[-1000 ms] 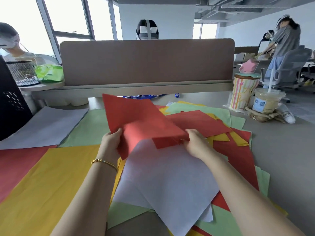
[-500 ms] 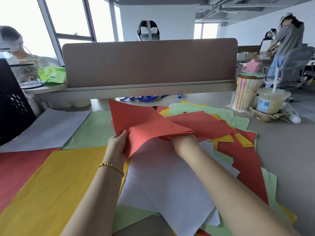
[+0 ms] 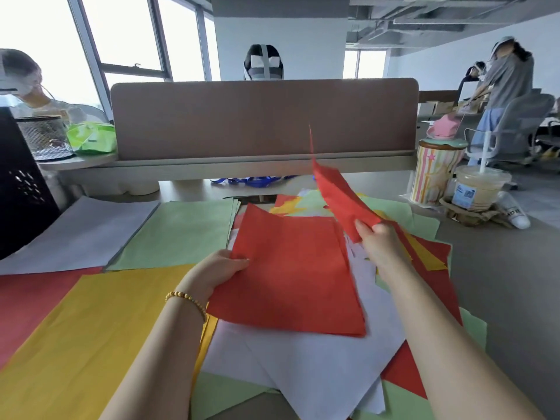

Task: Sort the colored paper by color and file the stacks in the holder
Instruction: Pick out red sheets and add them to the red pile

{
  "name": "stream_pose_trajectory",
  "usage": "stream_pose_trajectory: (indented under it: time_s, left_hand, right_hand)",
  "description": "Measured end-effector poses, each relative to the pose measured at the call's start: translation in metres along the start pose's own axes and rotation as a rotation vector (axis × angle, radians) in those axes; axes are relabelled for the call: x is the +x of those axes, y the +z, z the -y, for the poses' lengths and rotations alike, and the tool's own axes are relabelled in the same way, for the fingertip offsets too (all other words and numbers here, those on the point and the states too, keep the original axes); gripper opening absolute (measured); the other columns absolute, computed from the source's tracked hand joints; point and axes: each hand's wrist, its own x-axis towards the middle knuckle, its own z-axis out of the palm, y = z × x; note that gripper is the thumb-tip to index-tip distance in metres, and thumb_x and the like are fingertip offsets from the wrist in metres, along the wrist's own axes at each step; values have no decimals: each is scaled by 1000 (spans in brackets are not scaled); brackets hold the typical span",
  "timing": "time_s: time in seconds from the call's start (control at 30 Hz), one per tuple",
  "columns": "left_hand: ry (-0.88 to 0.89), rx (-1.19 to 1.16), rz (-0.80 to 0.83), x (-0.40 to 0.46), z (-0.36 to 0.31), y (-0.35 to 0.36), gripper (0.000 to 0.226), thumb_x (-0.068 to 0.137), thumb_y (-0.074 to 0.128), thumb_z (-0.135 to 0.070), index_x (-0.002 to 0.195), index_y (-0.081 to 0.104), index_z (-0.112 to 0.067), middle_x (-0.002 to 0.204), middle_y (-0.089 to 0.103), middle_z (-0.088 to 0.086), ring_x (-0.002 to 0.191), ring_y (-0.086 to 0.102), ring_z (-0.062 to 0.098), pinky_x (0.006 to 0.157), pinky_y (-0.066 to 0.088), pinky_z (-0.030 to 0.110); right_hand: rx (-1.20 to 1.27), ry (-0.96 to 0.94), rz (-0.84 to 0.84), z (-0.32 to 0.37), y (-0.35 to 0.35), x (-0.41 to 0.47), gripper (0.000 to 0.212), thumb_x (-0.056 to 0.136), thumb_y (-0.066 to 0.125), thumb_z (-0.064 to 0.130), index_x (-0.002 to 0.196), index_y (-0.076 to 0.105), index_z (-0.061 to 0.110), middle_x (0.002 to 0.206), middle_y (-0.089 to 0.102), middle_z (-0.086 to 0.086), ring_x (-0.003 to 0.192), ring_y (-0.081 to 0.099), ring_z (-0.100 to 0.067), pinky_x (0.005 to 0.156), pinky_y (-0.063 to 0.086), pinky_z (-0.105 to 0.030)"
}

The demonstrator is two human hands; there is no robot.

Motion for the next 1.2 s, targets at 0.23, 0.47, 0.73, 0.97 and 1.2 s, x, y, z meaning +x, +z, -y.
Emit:
stream_pose_trajectory:
  time_s: [0.23,0.47,0.73,0.97,1.2]
  left_hand:
    - [-74,-196,-101,2,-1,-4,27,93,42,-12,71,56,-6,46,60,5,38,56,18,40,42,18]
    - [-8,-359,9,9,-10,-1,58,71,75,-49,100,63,0,75,71,9,64,66,14,79,51,25]
    - [297,-472,-104,-3,-9,7,31,92,45,7,96,59,-21,85,65,2,63,62,9,60,53,20]
    - [68,-424,102,-9,-7,6,13,91,58,-15,103,62,-13,71,71,4,49,66,12,46,54,23]
    - [239,-83,-7,-2,-7,21,21,93,45,6,98,57,-11,95,61,14,70,56,18,73,48,31]
  right_hand:
    - [-292,-142,539,2,4,-13,44,84,38,-9,69,68,21,82,66,3,83,58,-11,82,42,-23]
    - [-337,-81,771,21,-9,-22,53,80,32,-15,90,71,19,91,68,6,88,59,-5,84,42,-19]
    - [-109,174,259,-22,7,9,41,95,40,22,125,50,-4,102,63,-17,87,54,-23,83,43,-33]
    - [285,323,488,-4,-3,-1,50,86,53,57,113,65,15,115,68,-7,105,64,-22,92,49,-34]
    - [45,306,451,0,3,-12,21,90,59,8,110,61,6,88,65,-8,78,60,-23,71,48,-27]
